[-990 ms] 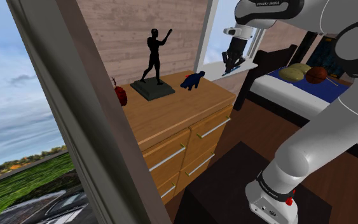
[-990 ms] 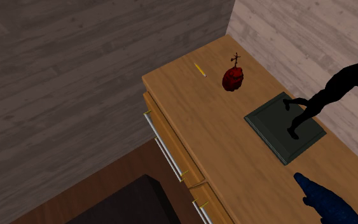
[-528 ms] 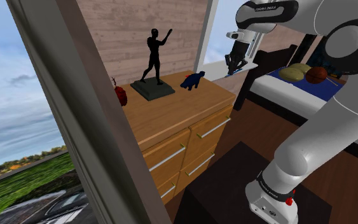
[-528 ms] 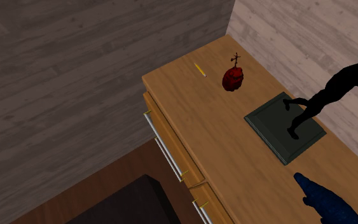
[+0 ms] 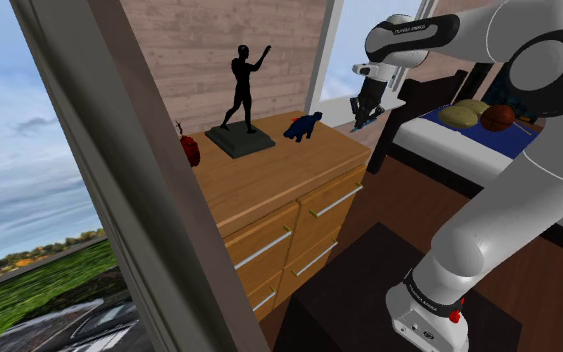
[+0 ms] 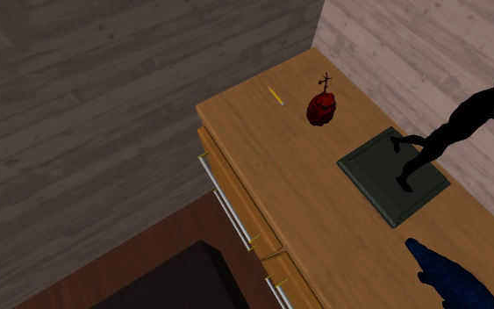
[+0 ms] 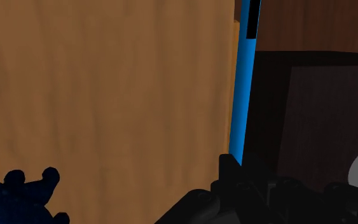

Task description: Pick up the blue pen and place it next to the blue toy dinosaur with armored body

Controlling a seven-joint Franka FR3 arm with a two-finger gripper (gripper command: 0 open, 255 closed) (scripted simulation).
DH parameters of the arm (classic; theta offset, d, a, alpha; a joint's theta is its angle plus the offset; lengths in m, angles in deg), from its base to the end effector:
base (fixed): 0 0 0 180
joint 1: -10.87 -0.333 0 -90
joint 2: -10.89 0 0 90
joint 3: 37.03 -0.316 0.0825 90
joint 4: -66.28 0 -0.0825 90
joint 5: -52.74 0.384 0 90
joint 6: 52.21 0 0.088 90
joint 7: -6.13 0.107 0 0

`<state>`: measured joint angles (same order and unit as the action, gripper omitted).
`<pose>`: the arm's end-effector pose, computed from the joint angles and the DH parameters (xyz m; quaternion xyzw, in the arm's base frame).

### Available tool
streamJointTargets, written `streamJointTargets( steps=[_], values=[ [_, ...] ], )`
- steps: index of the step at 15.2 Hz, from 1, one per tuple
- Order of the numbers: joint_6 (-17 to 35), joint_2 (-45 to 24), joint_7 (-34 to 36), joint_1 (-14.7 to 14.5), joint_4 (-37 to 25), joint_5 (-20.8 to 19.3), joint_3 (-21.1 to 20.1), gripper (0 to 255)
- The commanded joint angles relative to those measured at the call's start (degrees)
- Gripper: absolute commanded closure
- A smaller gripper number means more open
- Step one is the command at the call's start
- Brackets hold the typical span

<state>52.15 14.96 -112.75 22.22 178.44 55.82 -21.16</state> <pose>0.4736 -0.2419 0.4995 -0.7009 -0.7116 -0.0240 0.0428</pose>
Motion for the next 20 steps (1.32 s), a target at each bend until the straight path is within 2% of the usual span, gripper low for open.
streamJointTargets(
  steps=[1, 17, 20],
  values=[
    [1.6, -0.1, -0.1, 0.0, 1.4, 0.1, 0.0, 255],
    [13.6, -3.8, -1.7, 0.1, 9.9, 1.5, 0.2, 255],
    [13.6, -3.8, -1.7, 0.1, 9.9, 1.5, 0.2, 255]
  ],
)
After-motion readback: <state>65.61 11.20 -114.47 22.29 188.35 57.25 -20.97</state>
